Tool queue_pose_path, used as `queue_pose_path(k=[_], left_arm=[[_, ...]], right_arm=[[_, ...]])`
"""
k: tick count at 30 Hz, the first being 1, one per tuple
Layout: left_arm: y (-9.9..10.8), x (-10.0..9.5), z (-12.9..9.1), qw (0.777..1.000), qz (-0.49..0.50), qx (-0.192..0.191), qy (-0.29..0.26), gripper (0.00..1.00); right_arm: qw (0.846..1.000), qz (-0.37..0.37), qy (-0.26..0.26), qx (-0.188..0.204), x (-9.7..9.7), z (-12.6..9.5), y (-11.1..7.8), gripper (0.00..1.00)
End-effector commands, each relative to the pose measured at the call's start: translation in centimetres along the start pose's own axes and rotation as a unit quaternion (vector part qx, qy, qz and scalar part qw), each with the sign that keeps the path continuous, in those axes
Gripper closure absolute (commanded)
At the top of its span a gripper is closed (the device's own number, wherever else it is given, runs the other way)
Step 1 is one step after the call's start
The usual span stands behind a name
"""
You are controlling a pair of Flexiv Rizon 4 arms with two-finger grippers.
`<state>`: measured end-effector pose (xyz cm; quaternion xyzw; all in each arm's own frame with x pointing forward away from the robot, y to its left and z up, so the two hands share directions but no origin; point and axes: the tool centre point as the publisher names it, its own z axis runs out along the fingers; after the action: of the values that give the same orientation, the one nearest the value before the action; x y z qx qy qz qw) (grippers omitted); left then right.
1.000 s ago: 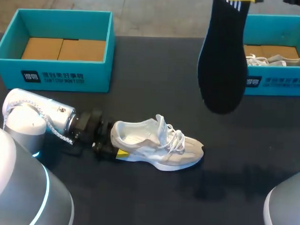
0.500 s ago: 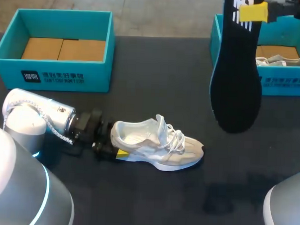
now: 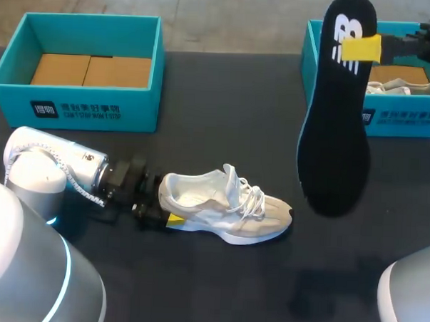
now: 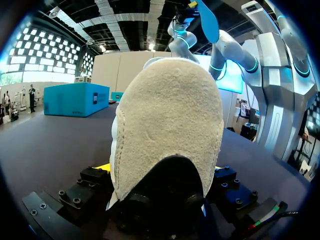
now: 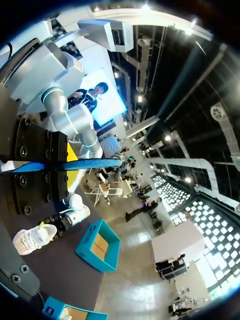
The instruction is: Take the shoe out of the shoebox, open the shoe tongue, remove and reinsert the insole, then place the shoe into the shoebox
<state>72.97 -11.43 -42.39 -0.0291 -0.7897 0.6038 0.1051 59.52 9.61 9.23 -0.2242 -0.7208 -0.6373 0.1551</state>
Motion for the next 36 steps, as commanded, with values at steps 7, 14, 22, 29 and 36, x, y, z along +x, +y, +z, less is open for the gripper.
queue_pose_path(k=[7,14,22,29,36], left_arm=[[0.3,-0.1,-0.1,1.0,0.0,0.0,0.0,1.0],[0.3,-0.1,-0.1,1.0,0.0,0.0,0.0,1.0],[0.3,-0.1,-0.1,1.0,0.0,0.0,0.0,1.0],[0.3,-0.1,-0.1,1.0,0.0,0.0,0.0,1.0],[0.3,-0.1,-0.1,1.0,0.0,0.0,0.0,1.0]], right_arm=[[1.0,0.005,0.002,-0.016,0.2,0.3,-1.2,1.0],[1.0,0.012,-0.001,-0.008,-0.1,0.9,-1.1,1.0],[1.0,0.013,0.001,-0.005,-0.3,1.5,-1.0,1.0],[1.0,0.015,0.001,-0.001,-0.7,2.0,-0.7,1.0],[1.0,0.017,0.002,0.003,-1.0,2.5,-0.5,1.0]])
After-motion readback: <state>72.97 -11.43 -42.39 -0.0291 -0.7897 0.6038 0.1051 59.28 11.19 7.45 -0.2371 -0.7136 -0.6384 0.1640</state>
